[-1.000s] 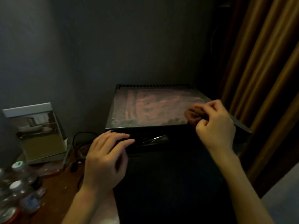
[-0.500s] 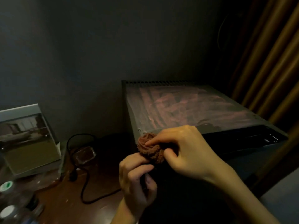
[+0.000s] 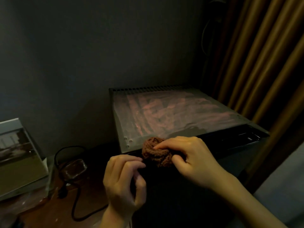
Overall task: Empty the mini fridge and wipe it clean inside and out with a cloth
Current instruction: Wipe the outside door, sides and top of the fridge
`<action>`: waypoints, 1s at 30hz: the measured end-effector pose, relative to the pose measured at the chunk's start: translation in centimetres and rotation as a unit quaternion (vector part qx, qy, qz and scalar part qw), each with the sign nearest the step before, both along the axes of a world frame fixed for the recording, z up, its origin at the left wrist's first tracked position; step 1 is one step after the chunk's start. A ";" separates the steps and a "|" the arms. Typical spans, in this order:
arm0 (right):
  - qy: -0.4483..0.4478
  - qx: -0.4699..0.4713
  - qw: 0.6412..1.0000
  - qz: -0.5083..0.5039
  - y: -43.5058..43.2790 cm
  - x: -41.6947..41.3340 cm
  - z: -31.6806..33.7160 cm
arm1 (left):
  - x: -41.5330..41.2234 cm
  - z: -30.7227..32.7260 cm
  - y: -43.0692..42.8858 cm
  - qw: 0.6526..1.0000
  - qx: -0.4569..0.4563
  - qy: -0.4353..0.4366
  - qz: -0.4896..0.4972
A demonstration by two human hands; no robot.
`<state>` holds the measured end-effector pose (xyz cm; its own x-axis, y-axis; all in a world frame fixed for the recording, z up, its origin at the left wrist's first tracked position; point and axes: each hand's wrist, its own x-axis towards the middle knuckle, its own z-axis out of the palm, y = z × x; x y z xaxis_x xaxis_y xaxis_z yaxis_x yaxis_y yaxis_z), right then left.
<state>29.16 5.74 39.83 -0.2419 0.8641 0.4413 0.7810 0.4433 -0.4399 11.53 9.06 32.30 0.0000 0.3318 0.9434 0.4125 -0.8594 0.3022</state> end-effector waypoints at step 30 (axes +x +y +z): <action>-0.134 0.147 0.945 -0.260 -0.7 17.7 0.9 | 2.2 1.3 -1.6 0.992 -0.068 -0.078 0.070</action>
<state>46.87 5.04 40.69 0.0452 0.7469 0.6634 0.9928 0.0402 -0.1129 13.72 7.42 33.59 -0.1969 0.4432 0.8745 0.4644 -0.7435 0.4813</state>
